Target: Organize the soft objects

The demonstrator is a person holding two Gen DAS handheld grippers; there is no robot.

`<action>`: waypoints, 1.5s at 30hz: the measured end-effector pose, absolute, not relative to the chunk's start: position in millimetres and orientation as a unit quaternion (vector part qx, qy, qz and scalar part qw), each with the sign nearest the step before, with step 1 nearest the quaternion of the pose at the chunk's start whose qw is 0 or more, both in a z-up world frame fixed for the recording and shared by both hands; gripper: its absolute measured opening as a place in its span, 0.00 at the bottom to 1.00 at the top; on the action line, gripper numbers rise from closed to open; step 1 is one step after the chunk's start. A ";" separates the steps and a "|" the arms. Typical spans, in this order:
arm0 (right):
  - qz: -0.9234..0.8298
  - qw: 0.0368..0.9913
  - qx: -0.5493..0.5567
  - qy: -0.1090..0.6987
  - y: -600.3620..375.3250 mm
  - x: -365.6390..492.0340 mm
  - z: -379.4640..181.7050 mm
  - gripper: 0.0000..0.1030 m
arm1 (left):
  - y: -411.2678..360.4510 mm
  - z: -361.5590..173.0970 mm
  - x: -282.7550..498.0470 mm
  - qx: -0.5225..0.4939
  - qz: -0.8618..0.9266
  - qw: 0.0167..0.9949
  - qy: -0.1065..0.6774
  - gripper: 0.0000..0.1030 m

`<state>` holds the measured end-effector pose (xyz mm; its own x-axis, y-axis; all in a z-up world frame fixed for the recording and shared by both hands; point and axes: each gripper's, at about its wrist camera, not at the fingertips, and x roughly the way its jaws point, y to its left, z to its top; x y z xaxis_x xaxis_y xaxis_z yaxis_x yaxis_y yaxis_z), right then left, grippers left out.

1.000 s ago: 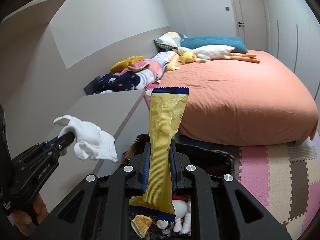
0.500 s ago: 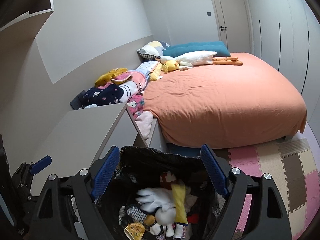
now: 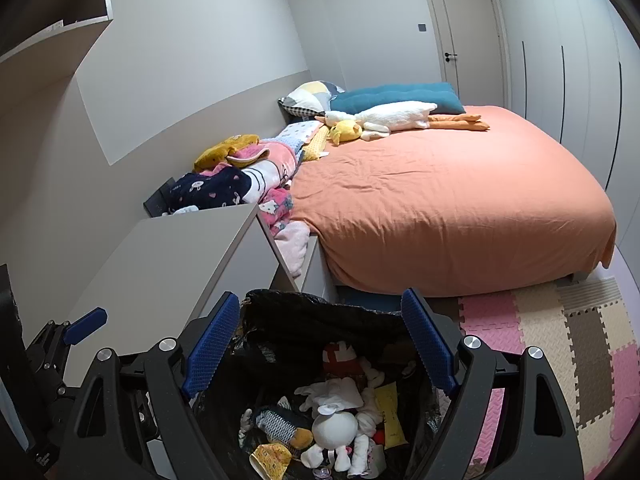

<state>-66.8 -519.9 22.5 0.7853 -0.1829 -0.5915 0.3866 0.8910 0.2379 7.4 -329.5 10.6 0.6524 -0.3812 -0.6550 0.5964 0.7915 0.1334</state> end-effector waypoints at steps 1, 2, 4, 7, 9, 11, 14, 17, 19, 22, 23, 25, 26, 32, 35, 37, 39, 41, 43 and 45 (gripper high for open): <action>-0.153 0.928 0.175 0.290 -519.5 -66.4 22.5 0.81 | -329.2 10.5 7.3 0.170 -0.274 0.892 0.316 0.94; -0.152 0.928 0.175 0.291 -518.4 -65.9 22.6 0.81 | -328.7 10.4 7.4 0.168 -0.274 0.892 0.316 0.94; -0.151 0.928 0.175 0.291 -517.2 -65.5 22.7 0.81 | -327.9 10.3 8.0 0.167 -0.275 0.892 0.318 0.94; -0.149 0.928 0.174 0.293 -514.0 -64.3 22.6 0.81 | -327.5 10.7 8.6 0.166 -0.275 0.891 0.320 0.94; -0.148 0.929 0.172 0.294 -512.2 -63.7 23.0 0.81 | -327.3 10.6 8.7 0.166 -0.275 0.891 0.320 0.94; -0.147 0.929 0.170 0.294 -510.3 -62.4 22.9 0.81 | -327.5 10.6 8.7 0.166 -0.274 0.892 0.320 0.94; -0.149 0.928 0.171 0.294 -510.0 -62.3 22.9 0.81 | -326.1 10.3 9.8 0.162 -0.275 0.891 0.323 0.94; -0.149 0.928 0.171 0.295 -509.8 -62.0 23.0 0.81 | -325.5 9.2 10.2 0.162 -0.274 0.891 0.325 0.94; -0.148 0.928 0.171 0.296 -509.8 -60.8 22.2 0.81 | -324.9 8.2 10.5 0.162 -0.274 0.890 0.326 0.94; -0.148 0.928 0.169 0.298 -509.1 -59.6 21.5 0.81 | -324.6 7.7 11.7 0.161 -0.274 0.890 0.329 0.94; -0.147 0.928 0.168 0.298 -508.5 -59.4 20.8 0.81 | -324.8 7.8 11.6 0.161 -0.274 0.889 0.329 0.94; -0.147 0.928 0.168 0.299 -507.9 -59.3 20.2 0.81 | -324.8 7.7 11.6 0.160 -0.273 0.889 0.329 0.94; -0.147 0.928 0.168 0.299 -507.7 -59.3 20.1 0.81 | -324.9 7.6 11.7 0.160 -0.273 0.889 0.330 0.94; -0.146 0.928 0.168 0.299 -505.7 -59.3 19.2 0.81 | -325.1 5.5 10.5 0.162 -0.274 0.888 0.331 0.94; -0.146 0.928 0.168 0.300 -505.7 -59.7 18.5 0.81 | -324.9 4.8 10.2 0.160 -0.275 0.887 0.333 0.94; -0.147 0.928 0.168 0.300 -506.2 -59.2 18.9 0.81 | -325.1 4.3 11.0 0.158 -0.274 0.887 0.337 0.94; -0.147 0.928 0.168 0.300 -506.2 -59.2 19.0 0.81 | -324.9 3.9 12.2 0.156 -0.274 0.885 0.341 0.94; -0.146 0.928 0.168 0.300 -506.1 -59.1 18.9 0.81 | -325.0 3.2 13.1 0.155 -0.275 0.883 0.347 0.94; -0.146 0.928 0.167 0.301 -505.1 -59.4 17.5 0.81 | -325.4 2.3 12.9 0.154 -0.274 0.882 0.349 0.94; -0.146 0.927 0.167 0.301 -504.9 -59.6 15.4 0.81 | -325.5 2.5 11.8 0.155 -0.277 0.882 0.347 0.94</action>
<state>-59.6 -504.9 15.4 0.7758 -0.1697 -0.6077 0.3708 0.9019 0.2216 11.8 -325.5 2.5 0.6056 -0.3811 -0.6985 0.5965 0.7985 0.0816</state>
